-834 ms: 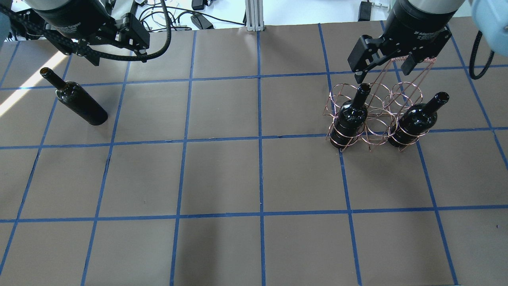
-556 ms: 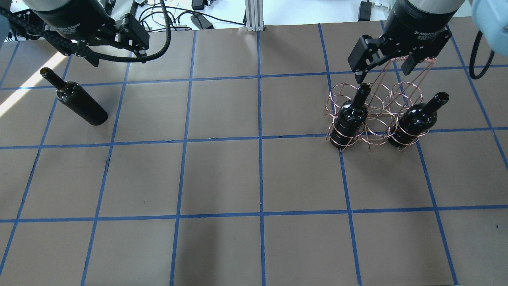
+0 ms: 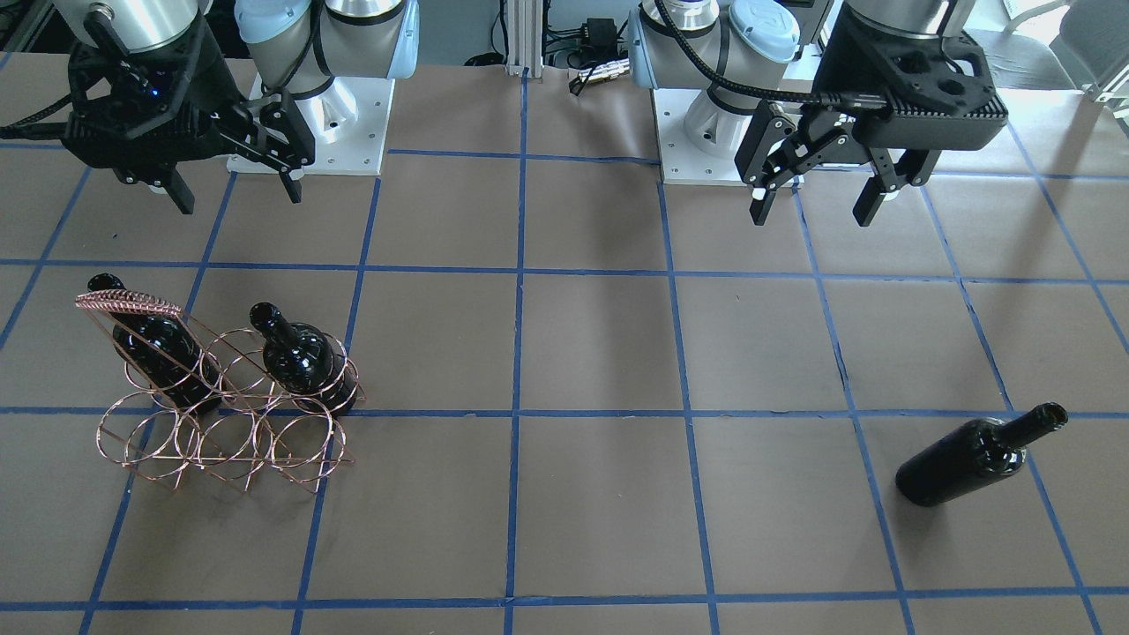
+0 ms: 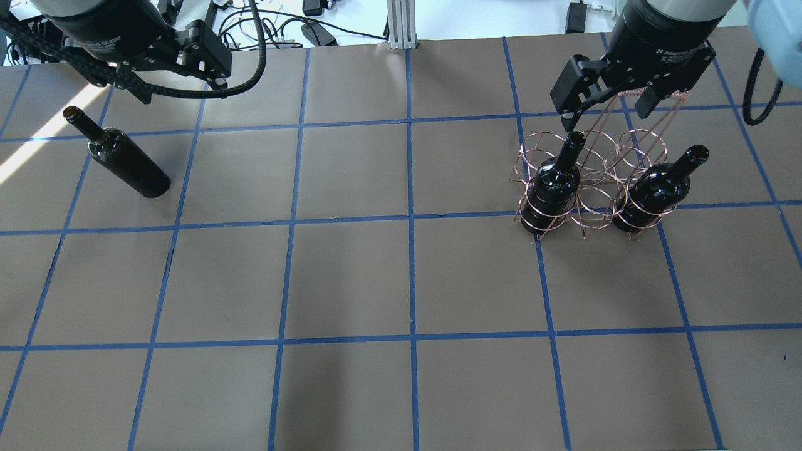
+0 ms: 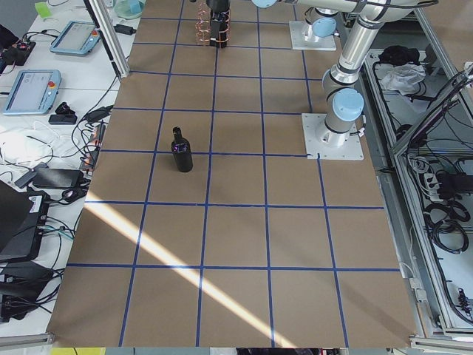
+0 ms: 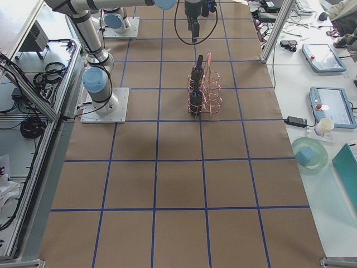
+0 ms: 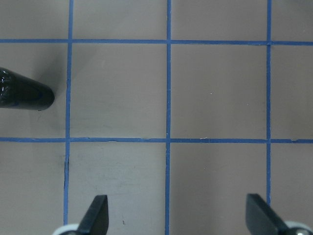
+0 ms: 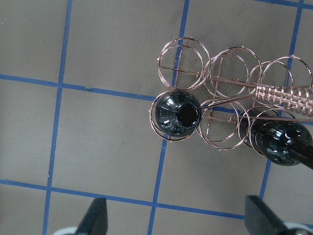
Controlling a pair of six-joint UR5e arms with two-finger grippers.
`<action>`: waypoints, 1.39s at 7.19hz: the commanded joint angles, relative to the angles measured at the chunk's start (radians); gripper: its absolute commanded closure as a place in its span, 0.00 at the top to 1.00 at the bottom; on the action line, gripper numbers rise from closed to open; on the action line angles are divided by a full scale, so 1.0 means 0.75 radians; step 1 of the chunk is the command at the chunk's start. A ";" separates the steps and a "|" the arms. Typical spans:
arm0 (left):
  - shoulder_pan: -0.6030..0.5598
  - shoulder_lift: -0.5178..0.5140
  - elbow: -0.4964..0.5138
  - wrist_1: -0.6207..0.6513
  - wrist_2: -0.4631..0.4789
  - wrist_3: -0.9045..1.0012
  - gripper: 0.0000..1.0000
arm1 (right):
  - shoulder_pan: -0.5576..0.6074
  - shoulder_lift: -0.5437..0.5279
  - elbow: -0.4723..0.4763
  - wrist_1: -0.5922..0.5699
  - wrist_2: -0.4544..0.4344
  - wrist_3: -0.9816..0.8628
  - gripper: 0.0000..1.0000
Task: Place wine into wine basket
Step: 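Move the left gripper over the dark wine bottle lying on the table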
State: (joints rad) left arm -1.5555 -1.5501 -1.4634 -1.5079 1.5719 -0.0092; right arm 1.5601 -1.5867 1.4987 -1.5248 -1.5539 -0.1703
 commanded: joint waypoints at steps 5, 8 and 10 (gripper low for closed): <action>0.167 -0.019 0.026 -0.030 -0.008 0.010 1.00 | 0.000 -0.001 0.002 0.000 0.002 0.002 1.00; 0.484 -0.101 0.029 -0.078 -0.010 0.457 1.00 | 0.000 -0.001 0.008 -0.002 0.002 0.002 1.00; 0.583 -0.211 0.027 0.060 -0.014 0.723 1.00 | 0.002 -0.003 0.010 0.000 0.006 0.002 1.00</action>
State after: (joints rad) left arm -1.1652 -1.6577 -1.4430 -1.5273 1.5630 0.4150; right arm 1.5601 -1.5879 1.5050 -1.5260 -1.5516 -0.1687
